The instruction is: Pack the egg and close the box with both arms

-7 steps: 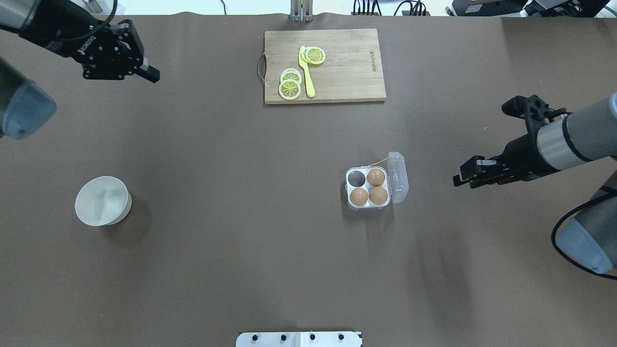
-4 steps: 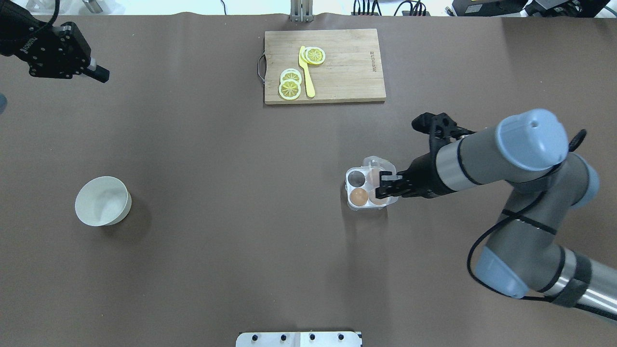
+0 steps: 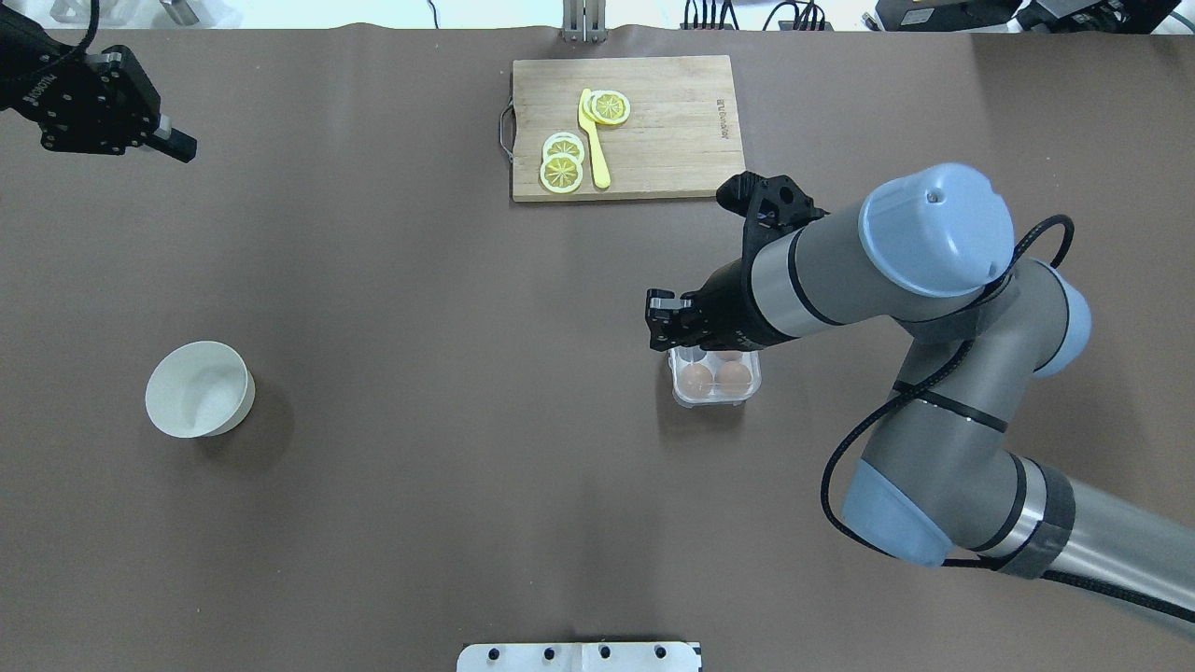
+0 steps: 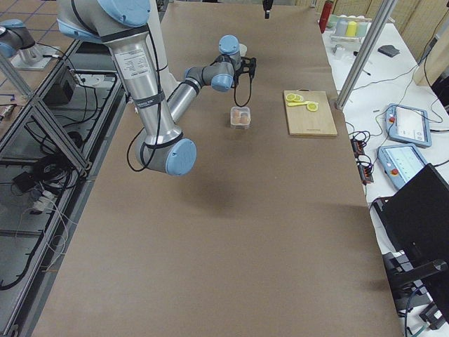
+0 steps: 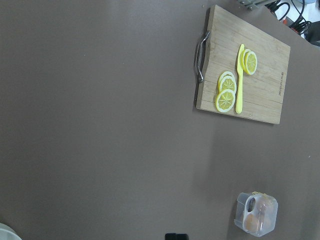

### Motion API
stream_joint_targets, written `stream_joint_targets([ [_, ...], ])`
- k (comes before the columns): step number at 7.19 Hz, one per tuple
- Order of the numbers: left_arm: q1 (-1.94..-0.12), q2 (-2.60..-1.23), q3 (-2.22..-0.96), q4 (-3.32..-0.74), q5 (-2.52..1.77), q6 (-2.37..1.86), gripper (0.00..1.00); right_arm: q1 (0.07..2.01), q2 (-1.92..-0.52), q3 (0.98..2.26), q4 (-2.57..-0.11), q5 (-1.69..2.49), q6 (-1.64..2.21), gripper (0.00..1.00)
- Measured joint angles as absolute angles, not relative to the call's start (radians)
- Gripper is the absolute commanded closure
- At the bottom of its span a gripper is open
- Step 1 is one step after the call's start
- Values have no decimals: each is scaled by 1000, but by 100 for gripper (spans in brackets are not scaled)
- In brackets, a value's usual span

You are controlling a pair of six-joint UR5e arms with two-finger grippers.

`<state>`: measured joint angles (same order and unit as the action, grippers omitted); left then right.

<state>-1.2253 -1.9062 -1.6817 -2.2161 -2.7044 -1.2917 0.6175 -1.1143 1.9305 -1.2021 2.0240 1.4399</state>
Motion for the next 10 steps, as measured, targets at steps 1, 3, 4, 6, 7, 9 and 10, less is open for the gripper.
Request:
stream_joint_targets([
  [1, -1228, -1902, -1682, -2216, -2701, -1288, 36, 656, -1110, 1931, -1265, 2033, 1434, 3],
  [3, -1254, -1875, -1683, -2217, -2683, -1248, 21, 738, -1104, 1930, -1442, 2029, 1327, 1],
  [4, -1285, -1862, -1683, -2217, -2663, -1231, 22, 789, -1105, 1929, -1522, 2032, 1234, 1],
  [6, -1383, -1794, -1669, -2215, -2604, -1087, 22, 902, -1129, 1928, -1624, 2063, 1046, 0],
  [7, -1434, -1764, -1628, -2213, -2587, -941, 21, 960, -1160, 1923, -1644, 2084, 948, 0],
  [9, -1515, -1724, -1523, -2167, -2548, -579, 1, 1087, -1217, 1866, -1655, 2152, 730, 0],
  [10, -1541, -1715, -1499, -2073, -2502, -376, 1, 1157, -1247, 1818, -1657, 2187, 599, 0],
])
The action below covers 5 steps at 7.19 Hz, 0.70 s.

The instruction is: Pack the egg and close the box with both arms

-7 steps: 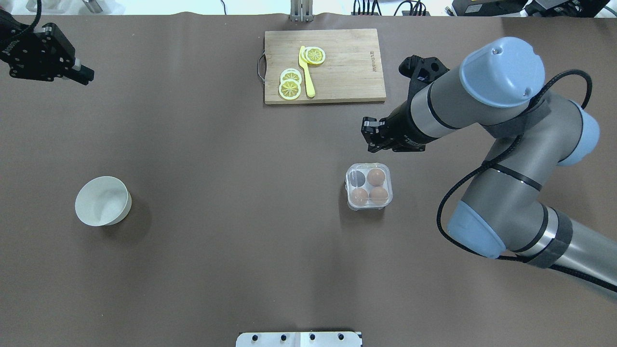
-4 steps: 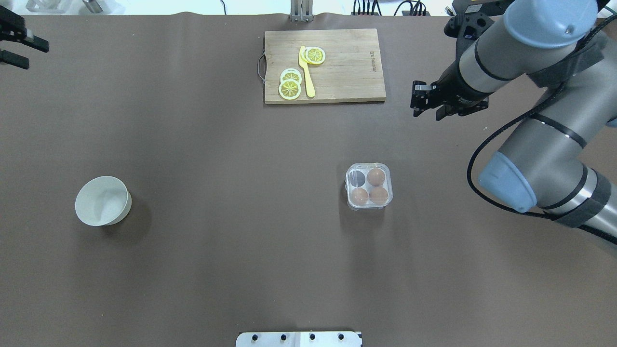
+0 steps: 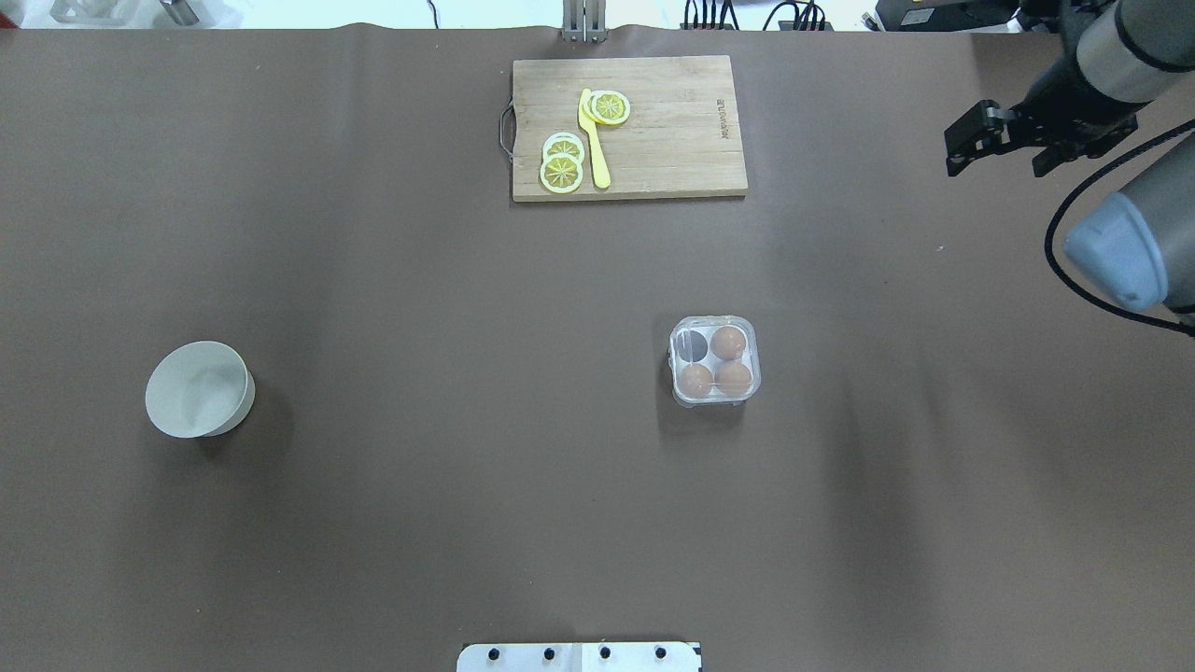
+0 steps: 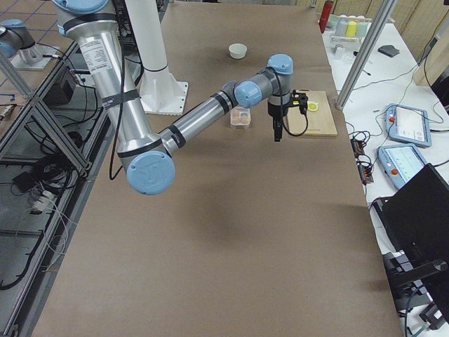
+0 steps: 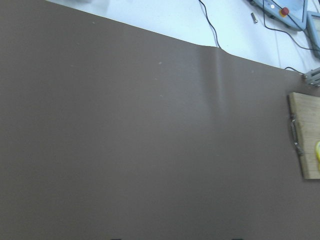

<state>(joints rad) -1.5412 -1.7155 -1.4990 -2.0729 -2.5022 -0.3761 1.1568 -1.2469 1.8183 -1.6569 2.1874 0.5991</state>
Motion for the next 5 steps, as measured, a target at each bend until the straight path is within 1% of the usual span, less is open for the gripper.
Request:
stream_joint_targets([
  [2, -1595, -1713, -1495, -1781, -2442, -6, 1, 1291, -1309, 1738, -1713, 2209, 285, 0],
  [3, -1620, -1713, -1502, -1654, -2435, 107, 1, 1351, -1330, 1721, -1779, 2210, 131, 0],
  [5, -1640, -1695, -1523, -1550, -2431, 170, 1, 1420, -1423, 1710, -1831, 2209, -54, 0],
])
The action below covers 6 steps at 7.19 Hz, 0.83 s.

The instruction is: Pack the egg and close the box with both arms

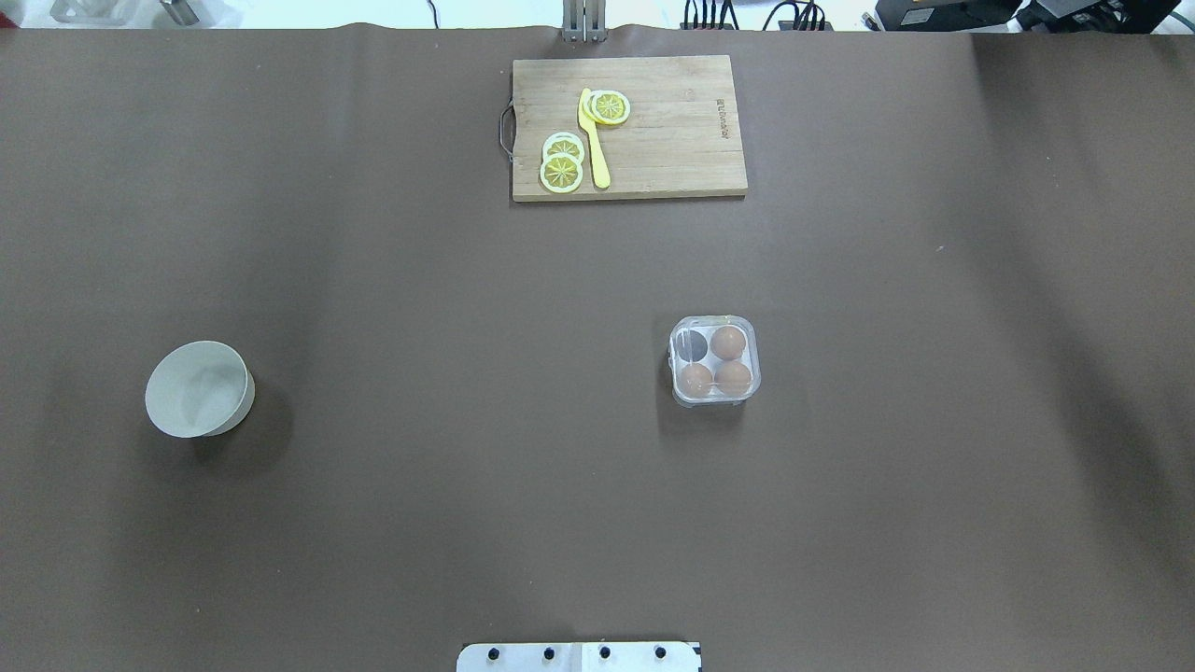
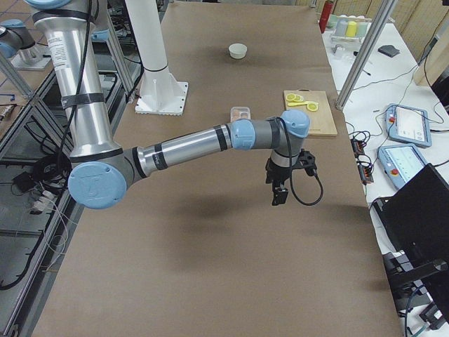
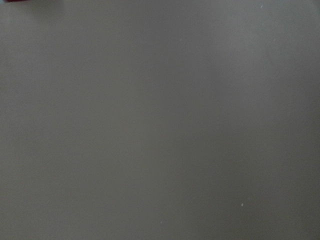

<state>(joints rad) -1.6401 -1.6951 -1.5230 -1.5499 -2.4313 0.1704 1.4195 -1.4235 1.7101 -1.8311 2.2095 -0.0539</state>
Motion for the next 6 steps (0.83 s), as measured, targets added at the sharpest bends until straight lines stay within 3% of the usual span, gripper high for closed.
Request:
stream_joint_targets([
  [3, -1638, -1582, -1598, -1545, -2333, 179, 1, 1431, -1564, 1711, -1706, 2213, -90, 0],
  [6, -1638, -1565, -1623, -1548, -2370, 171, 1, 1431, -1640, 1708, -1590, 2271, -91, 0],
])
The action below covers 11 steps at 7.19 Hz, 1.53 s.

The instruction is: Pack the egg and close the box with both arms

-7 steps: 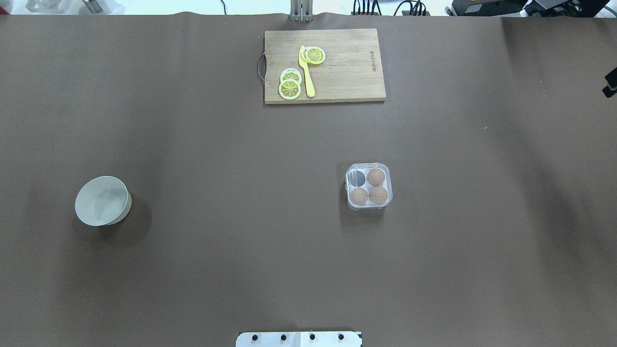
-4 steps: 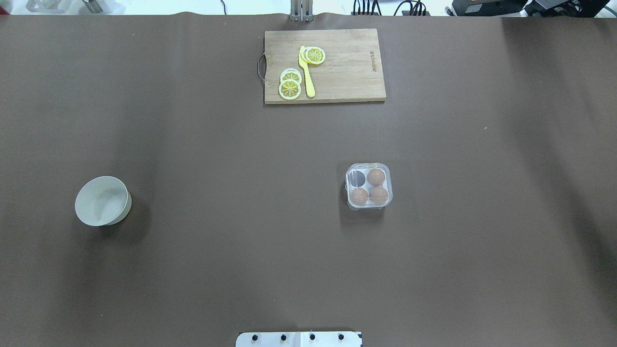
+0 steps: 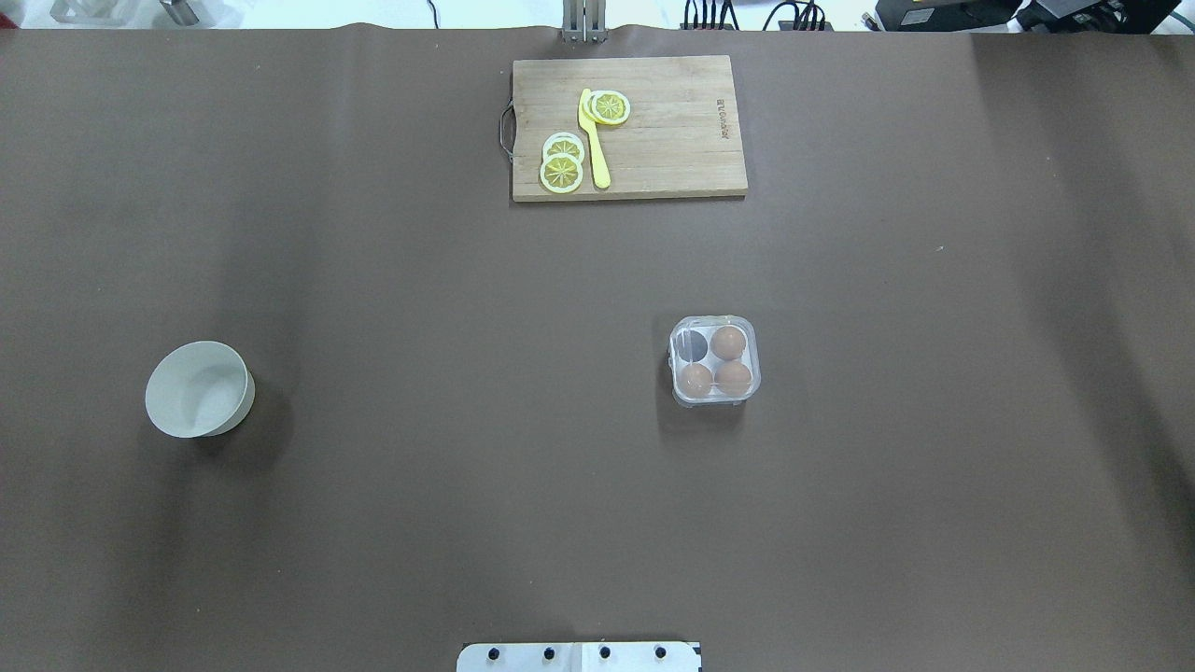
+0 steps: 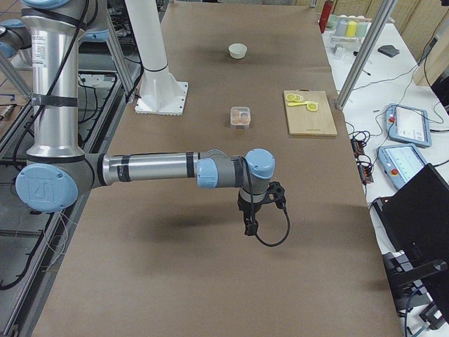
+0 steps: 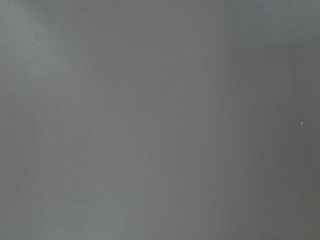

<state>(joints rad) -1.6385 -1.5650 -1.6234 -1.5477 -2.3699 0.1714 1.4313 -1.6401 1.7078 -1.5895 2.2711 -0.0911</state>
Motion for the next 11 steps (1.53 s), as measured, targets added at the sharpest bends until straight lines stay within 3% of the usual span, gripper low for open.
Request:
stream_joint_targets([
  [11, -1640, -1507, -1687, -1551, -2387, 177, 1, 1431, -1643, 1696, -1579, 2341, -84, 0],
])
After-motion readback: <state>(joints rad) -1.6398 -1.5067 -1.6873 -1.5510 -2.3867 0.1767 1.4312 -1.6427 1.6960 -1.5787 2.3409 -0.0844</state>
